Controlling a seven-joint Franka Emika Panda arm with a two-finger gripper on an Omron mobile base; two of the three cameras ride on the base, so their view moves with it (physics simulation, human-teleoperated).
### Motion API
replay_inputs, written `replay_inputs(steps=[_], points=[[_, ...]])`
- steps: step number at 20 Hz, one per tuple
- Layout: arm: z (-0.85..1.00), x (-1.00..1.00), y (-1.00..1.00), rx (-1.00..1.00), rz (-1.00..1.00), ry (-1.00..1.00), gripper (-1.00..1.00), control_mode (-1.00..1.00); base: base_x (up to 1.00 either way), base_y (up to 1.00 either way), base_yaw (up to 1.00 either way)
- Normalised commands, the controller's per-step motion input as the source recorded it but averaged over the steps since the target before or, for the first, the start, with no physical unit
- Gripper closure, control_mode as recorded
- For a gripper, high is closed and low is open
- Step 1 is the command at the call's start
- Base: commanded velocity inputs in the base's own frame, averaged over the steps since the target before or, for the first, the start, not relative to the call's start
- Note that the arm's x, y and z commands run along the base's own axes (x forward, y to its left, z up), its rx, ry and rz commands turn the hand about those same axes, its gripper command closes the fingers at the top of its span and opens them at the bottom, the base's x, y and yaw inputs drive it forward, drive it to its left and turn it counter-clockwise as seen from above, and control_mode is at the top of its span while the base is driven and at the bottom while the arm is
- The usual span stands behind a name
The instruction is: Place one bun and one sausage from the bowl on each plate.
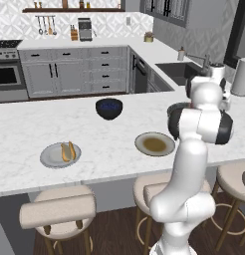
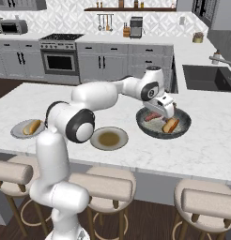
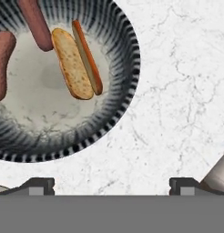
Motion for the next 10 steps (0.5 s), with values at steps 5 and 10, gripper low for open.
replay_inputs(steps=[5,10], points=[[-0.4,0.34,-0.28,0.0,0.11,0.02,-1.0,-1.0,0.0,0.0,0.0],[-0.32,0.15,-0.03,0.0,0.19,0.01,-1.0,-1.0,0.0,0.0,0.0]])
